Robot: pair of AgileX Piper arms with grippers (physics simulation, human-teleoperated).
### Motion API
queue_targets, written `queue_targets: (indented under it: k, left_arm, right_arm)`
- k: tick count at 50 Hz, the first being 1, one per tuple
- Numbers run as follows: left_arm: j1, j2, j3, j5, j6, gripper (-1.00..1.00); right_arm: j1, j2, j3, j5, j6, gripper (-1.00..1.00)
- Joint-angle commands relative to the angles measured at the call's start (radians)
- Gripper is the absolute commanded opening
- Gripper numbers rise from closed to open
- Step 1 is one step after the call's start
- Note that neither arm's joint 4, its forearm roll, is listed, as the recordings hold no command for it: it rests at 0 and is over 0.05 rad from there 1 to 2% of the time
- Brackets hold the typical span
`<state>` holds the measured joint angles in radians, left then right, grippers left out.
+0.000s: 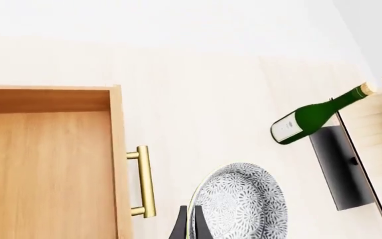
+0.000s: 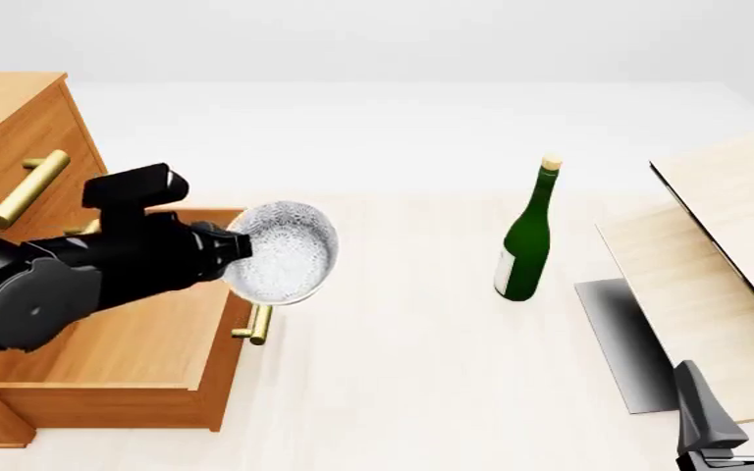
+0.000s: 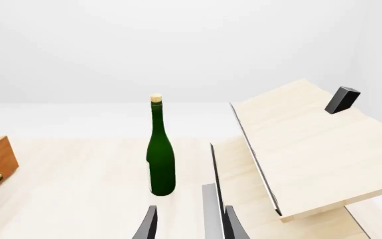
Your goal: Put the bowl in the bottom drawer of the cabinet and close it.
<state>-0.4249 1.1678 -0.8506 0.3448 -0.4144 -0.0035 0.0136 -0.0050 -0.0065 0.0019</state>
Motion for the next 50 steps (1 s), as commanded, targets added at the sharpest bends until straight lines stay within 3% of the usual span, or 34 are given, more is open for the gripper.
queue_targets:
  k: [1,18,28,50]
  left_arm:
    - [0.084,-0.087,0.035,0.048,-0.014,-1.0]
    - [0.19,-0.228,0.092,0.111,-0.02,-1.0]
    - [0.242,-0.311,0.151,0.127,-0.069,-1.0]
    - [0.396,-0.273,0.183,0.055,-0.096,-1.0]
  right_arm:
    - [0.0,-0.001,0.0,0.001,0.0,1.0]
    - [0.0,-0.001,0.0,0.001,0.0,1.0]
    - [0.0,-0.001,0.0,0.001,0.0,1.0]
    - [0.0,-0.001,0.0,0.001,0.0,1.0]
